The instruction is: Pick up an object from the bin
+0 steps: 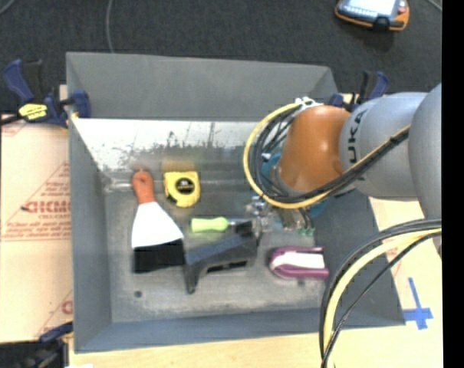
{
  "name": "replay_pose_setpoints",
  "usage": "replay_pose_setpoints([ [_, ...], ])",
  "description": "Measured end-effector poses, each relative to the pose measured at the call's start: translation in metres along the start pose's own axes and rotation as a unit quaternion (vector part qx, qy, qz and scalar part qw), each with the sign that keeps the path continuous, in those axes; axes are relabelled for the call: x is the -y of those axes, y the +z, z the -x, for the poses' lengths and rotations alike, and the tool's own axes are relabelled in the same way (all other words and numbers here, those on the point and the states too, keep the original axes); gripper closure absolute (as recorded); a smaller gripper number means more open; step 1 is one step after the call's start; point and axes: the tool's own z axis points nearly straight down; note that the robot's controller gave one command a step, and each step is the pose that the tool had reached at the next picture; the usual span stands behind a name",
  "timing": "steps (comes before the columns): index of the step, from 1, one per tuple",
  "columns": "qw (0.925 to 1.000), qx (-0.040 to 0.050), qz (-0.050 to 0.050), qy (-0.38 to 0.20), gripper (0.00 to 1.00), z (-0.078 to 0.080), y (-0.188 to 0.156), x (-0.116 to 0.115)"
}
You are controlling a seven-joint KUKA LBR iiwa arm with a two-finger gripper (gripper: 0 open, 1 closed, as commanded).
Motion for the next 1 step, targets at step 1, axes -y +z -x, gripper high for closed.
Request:
replay_pose_setpoints([
  [1,1.0,0.0,0.0,0.0,1.0,0.0,0.0,0.0],
])
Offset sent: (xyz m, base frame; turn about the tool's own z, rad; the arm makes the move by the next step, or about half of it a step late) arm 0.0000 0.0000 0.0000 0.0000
